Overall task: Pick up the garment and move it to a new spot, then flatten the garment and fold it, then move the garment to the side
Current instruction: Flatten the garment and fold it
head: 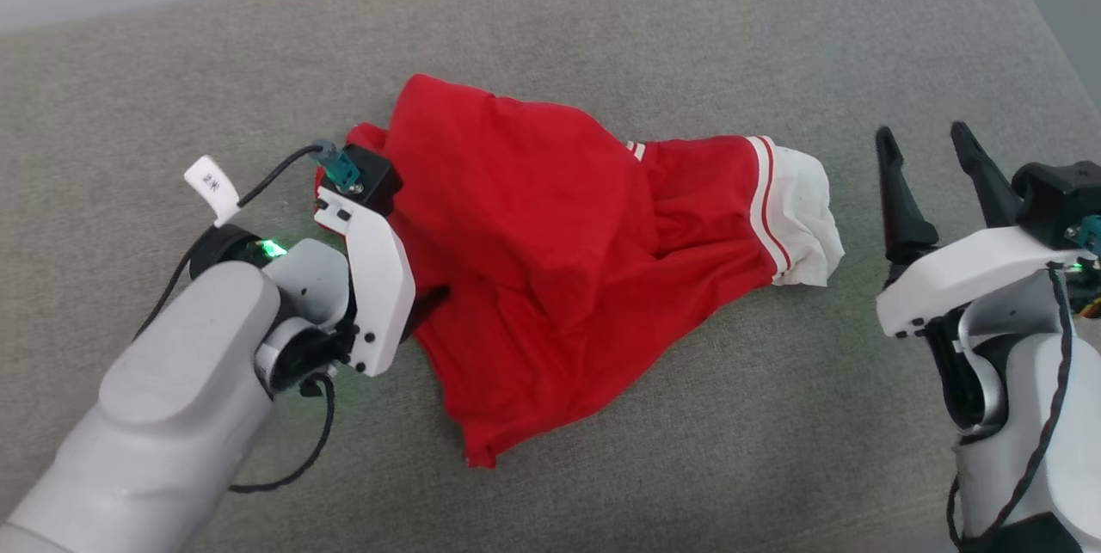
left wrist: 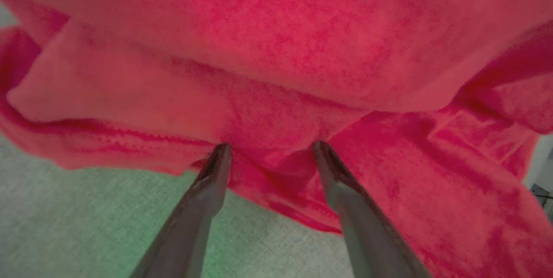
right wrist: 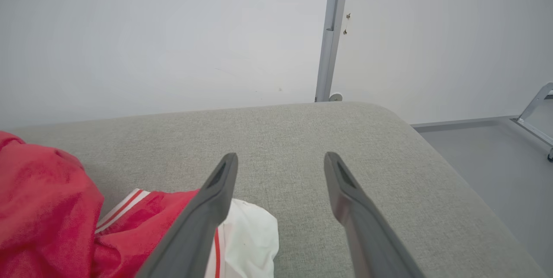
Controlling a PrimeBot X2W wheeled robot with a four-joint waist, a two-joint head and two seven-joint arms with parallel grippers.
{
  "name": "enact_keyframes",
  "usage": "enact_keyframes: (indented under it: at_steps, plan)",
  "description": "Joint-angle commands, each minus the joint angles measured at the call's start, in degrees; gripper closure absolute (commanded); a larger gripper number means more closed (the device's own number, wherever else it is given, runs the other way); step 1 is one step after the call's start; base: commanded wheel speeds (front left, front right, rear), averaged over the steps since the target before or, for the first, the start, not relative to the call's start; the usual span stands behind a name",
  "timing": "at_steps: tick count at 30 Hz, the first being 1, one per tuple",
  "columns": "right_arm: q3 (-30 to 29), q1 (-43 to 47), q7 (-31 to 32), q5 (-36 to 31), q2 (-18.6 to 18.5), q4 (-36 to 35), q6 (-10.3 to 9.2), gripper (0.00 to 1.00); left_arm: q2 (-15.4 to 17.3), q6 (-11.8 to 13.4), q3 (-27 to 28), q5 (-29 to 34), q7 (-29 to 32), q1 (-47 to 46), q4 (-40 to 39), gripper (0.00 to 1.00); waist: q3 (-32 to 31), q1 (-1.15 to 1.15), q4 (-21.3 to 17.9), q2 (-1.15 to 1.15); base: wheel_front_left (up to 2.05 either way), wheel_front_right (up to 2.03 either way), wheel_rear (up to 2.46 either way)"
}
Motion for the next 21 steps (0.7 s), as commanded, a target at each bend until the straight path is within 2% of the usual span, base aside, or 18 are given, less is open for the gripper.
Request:
enact_keyframes:
  at_steps: [1,6,7,8,11,14,19,21]
  plan:
    - [0.3,-0.8,-1.4,0.0,0.4,-0.1,0.00,0.00,-0.4,-0.1,-1.0,0.4,1.1,-0.7,2.0,0.00,1.1,0.00,-0.9,0.00,0.00,0.00,0.00]
    - [0.9,-2.4,-5.5,-0.3,1.1,0.3,-0.01,0.00,-1.5,0.1,-4.4,1.6,3.0,-0.5,8.7,0.00,2.5,0.00,-1.5,0.00,0.00,0.00,0.00]
    - [1.1,-2.6,-6.2,-0.3,1.2,0.4,-0.01,0.00,-1.7,0.1,-5.1,1.4,3.2,-0.5,9.6,0.42,2.7,0.00,-1.6,0.00,0.00,0.00,0.00]
    - [1.3,-2.7,-6.7,-0.6,1.3,0.6,0.00,0.00,-1.9,0.2,-5.9,1.4,3.2,-0.6,10.2,1.00,2.8,0.00,-1.6,0.00,0.00,0.00,0.00]
    - [1.1,-3.1,-8.2,-0.7,1.5,1.0,-0.01,0.00,-2.6,0.1,-7.0,0.1,2.6,-1.1,10.7,1.00,3.0,0.00,-1.1,0.00,0.00,0.00,0.00]
    - [0.4,-3.1,-8.7,-1.3,1.5,1.1,0.00,0.00,-1.2,0.1,-7.5,-0.7,2.0,-2.2,9.1,1.00,2.7,0.00,-0.2,0.00,0.00,0.00,0.00]
    - [-1.8,-2.1,-8.1,-2.0,1.2,0.3,-0.01,0.00,4.0,0.1,-6.8,-1.8,2.4,-1.9,4.3,1.00,2.0,0.00,1.9,0.00,0.00,0.00,0.00]
    - [-2.8,-1.6,-7.8,-2.4,1.1,-0.4,0.00,0.00,5.9,1.0,-6.0,-2.6,3.3,-0.9,1.2,1.00,1.8,0.00,2.7,0.00,0.00,0.00,0.00]
